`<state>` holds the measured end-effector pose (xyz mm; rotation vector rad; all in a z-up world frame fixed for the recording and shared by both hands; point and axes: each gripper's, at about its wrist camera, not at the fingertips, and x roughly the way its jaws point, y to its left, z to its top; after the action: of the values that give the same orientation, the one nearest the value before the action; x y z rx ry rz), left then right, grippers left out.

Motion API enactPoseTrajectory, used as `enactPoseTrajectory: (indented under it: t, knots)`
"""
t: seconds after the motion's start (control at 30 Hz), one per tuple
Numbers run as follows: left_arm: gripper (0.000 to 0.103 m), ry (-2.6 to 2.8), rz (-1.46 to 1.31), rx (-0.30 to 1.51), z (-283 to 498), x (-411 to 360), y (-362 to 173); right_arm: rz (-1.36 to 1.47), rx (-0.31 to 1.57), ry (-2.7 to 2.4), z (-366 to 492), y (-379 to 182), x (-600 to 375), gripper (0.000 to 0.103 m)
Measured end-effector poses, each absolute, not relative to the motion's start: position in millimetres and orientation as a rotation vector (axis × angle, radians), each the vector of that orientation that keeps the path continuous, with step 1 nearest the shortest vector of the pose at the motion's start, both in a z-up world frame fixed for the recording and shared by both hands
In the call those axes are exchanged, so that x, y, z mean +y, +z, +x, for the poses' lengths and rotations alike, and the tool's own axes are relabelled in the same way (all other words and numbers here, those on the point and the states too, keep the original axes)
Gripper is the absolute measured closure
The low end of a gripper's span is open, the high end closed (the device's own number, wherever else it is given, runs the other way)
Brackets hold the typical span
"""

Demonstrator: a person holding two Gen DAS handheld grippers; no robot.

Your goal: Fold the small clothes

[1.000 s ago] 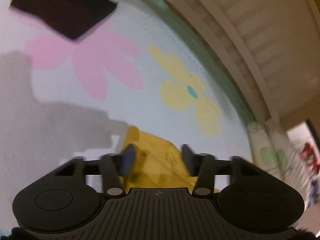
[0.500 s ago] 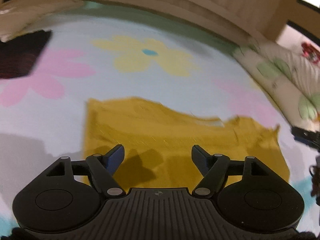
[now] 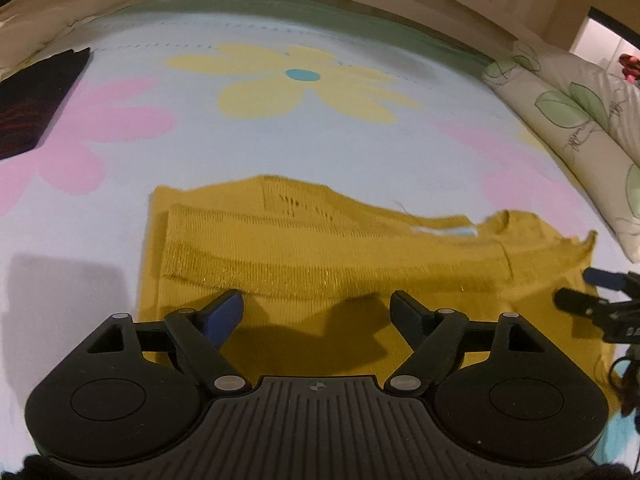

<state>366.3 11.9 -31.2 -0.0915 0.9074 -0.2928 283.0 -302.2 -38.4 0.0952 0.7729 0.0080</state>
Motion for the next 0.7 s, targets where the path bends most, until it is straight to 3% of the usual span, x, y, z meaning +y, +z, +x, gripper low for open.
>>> enactPoseTrajectory:
  t: [0.4,0.7]
  knots:
    - [0.017,-0.293,-0.226,0.873,412,26,-36,0.223,0.779,-0.060,326,-49,-323,0.000]
    - [0.017,-0.348,-0.018,0.915,391,9,-21,0.252,0.788,-0.048,322,-35,-332,0.000]
